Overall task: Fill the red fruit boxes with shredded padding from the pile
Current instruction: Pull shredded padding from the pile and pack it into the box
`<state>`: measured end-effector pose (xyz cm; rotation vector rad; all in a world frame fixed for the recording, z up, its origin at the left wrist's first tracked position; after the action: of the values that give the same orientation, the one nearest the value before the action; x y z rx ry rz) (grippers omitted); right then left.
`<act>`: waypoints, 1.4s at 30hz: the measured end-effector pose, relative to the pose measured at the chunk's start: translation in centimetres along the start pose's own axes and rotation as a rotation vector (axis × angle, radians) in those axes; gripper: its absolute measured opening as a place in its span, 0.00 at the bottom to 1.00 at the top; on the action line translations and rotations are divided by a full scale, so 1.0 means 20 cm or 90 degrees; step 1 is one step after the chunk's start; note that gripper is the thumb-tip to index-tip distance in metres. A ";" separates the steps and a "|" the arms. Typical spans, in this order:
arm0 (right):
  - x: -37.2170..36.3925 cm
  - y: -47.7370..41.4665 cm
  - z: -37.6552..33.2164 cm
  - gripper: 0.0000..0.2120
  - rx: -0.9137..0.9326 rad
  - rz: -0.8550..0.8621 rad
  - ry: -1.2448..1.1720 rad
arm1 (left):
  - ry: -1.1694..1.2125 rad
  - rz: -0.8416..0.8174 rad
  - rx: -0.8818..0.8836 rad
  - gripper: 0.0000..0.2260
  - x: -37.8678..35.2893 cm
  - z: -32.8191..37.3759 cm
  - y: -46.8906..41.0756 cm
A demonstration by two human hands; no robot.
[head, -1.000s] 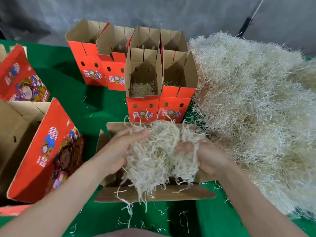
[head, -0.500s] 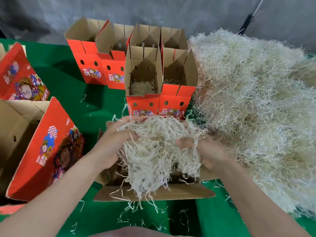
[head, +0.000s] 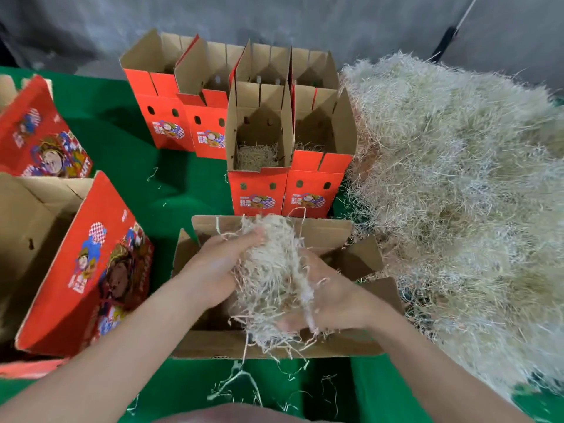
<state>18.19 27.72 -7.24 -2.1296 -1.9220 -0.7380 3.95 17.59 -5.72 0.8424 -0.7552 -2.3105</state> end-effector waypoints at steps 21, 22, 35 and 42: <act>0.20 0.01 0.02 0.04 -0.377 0.283 -0.353 | -0.605 0.274 -0.330 0.18 0.20 0.07 0.02; 0.22 0.03 0.00 0.03 -0.374 0.298 -0.398 | -0.596 0.235 -0.289 0.21 0.23 0.07 0.02; 0.25 0.08 0.06 0.26 -0.329 0.264 -0.444 | -0.236 0.168 0.007 0.15 0.17 -0.07 -0.08; 0.28 0.12 0.05 0.35 -0.154 0.053 -0.421 | -0.354 0.063 -0.015 0.29 0.13 -0.09 -0.10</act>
<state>20.97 32.69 -4.94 -2.8540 -2.0849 -0.2657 2.85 16.63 -9.15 0.1321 -0.9670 -2.4761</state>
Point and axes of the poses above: each hand's wrist, its own y-axis away from the middle knuckle, its own x-axis out of the back of the hand, z = x × y, the point moved 2 cm from there along -y, towards the middle knuckle, and after that the axes turned 5 degrees about x, right-handed, at the moved point
